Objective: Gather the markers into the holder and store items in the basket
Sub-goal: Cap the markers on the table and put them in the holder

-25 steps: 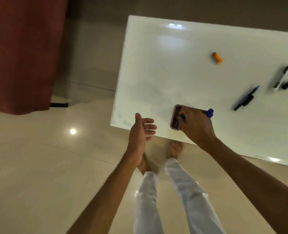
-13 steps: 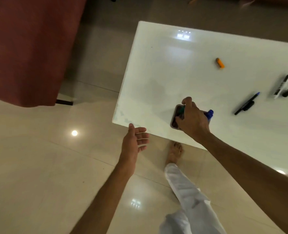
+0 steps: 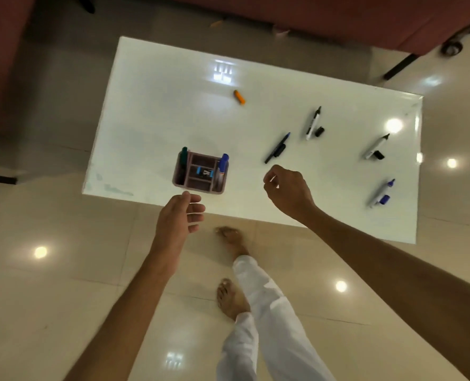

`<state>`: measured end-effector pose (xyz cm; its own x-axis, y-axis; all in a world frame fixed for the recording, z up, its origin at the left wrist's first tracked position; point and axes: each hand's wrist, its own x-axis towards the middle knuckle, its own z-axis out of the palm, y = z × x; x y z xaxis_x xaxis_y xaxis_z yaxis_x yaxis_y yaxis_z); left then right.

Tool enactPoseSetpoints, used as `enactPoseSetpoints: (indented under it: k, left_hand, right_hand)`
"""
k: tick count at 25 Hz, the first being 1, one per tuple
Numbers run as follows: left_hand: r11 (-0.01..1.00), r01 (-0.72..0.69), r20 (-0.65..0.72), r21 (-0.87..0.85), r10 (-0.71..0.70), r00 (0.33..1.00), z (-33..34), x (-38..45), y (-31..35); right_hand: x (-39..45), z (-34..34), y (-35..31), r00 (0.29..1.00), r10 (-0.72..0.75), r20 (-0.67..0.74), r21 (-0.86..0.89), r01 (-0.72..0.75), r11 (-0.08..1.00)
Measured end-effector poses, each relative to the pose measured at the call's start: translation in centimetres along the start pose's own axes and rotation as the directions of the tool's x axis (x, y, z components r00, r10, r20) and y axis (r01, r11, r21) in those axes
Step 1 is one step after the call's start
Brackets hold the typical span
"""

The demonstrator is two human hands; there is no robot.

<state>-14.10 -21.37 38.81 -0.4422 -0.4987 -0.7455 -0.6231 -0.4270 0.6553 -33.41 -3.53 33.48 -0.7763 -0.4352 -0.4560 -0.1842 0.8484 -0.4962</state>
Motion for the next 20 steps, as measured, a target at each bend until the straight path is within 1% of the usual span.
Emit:
enactPoseSetpoints:
  k: [2,4,6,8,9,11,13,15,16,18,20]
  left_hand:
    - [1.0,0.009,0.033,0.01,-0.009,0.999,2.7,-0.4,0.0]
    - [0.999,0.014,0.062,0.037,-0.017,0.998,4.7,-0.3,-0.6]
    - [0.998,0.021,0.073,0.057,-0.025,0.997,6.4,0.6,-1.6]
    - [0.997,0.033,0.059,0.071,-0.037,0.998,7.9,2.2,-2.5]
    - [0.997,0.042,0.037,0.072,-0.045,0.998,8.4,2.9,-2.8]
    - [0.995,0.075,-0.001,0.071,-0.075,0.997,9.5,4.2,-3.1]
    - [0.992,0.115,-0.027,0.044,-0.114,0.993,10.4,4.7,-3.3]
    - [0.99,0.14,-0.046,0.013,-0.14,0.989,11.3,4.8,-3.4]
    - [0.988,0.154,-0.056,0.002,-0.154,0.987,11.8,4.9,-3.3]
    - [0.985,0.172,-0.077,-0.017,-0.173,0.982,12.7,5.0,-3.2]
    - [0.983,0.181,-0.083,-0.028,-0.183,0.98,13.6,4.9,-2.9]
  right_hand:
    - [0.3,-2.1,3.9,0.999,0.026,0.024,-0.109,-0.023,0.994]
    - [1.5,-3.3,6.8,0.998,-0.021,0.06,-0.287,0.037,0.957]
    - [4.5,-3.5,8.6,0.987,-0.11,0.115,-0.501,0.153,0.852]
    - [8.6,-2.8,9.6,0.955,-0.256,0.147,-0.643,0.289,0.709]
    - [10.5,-2.4,9.7,0.933,-0.319,0.168,-0.677,0.345,0.65]
    - [13.8,-1.6,9.8,0.891,-0.392,0.228,-0.704,0.429,0.566]
    - [15.8,-0.8,9.9,0.838,-0.433,0.333,-0.676,0.532,0.509]
    - [16.4,-0.5,10.1,0.784,-0.473,0.403,-0.696,0.598,0.397]
    - [16.5,-0.6,10.0,0.772,-0.482,0.415,-0.719,0.603,0.346]
    - [16.8,-0.8,10.4,0.771,-0.525,0.359,-0.77,0.563,0.3]
    - [16.8,-0.7,11.8,0.756,-0.542,0.367,-0.745,0.588,0.316]
